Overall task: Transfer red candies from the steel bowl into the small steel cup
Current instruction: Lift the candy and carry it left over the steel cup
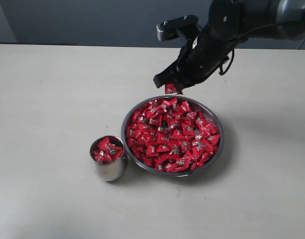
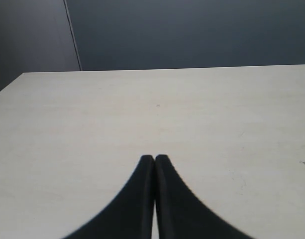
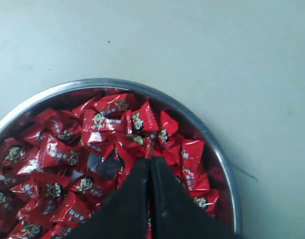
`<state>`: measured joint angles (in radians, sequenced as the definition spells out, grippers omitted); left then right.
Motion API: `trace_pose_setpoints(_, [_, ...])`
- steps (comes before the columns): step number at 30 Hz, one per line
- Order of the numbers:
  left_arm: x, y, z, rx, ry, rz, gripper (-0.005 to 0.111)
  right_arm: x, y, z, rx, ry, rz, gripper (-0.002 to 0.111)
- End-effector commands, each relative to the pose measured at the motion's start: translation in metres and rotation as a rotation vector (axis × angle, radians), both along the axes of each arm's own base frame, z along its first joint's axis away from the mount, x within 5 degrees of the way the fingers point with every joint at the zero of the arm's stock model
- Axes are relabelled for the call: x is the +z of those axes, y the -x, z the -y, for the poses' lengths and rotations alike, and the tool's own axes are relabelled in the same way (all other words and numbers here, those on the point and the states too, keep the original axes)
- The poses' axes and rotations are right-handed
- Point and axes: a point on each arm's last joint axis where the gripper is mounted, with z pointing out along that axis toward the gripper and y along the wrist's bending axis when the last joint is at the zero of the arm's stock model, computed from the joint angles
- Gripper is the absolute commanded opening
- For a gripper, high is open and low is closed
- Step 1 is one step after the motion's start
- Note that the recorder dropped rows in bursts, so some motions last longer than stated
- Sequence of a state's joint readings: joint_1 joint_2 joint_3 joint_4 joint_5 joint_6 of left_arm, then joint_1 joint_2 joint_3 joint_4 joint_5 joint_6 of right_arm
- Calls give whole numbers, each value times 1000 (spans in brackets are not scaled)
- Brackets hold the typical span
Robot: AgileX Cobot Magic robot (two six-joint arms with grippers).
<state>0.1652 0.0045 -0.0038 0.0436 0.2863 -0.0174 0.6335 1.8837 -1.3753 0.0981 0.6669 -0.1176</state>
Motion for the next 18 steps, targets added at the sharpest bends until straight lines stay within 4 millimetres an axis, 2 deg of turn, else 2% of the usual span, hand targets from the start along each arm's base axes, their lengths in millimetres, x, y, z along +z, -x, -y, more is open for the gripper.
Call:
trace_pose_setpoints(1, [-1,0,0,1,1,3,0,22,2,3,16,-36,56,-1])
trace_pose_setpoints(10, [-1,0,0,1,1,3,0,53,21,-25,222,-310,-81,-1])
trace_pose_setpoints(13, [-1,0,0,1,1,3,0,54,29,-35,272,-300,-105,-1])
trace_pose_setpoints(18, [-1,0,0,1,1,3,0,39,48,-56,350,-263,-171,-1])
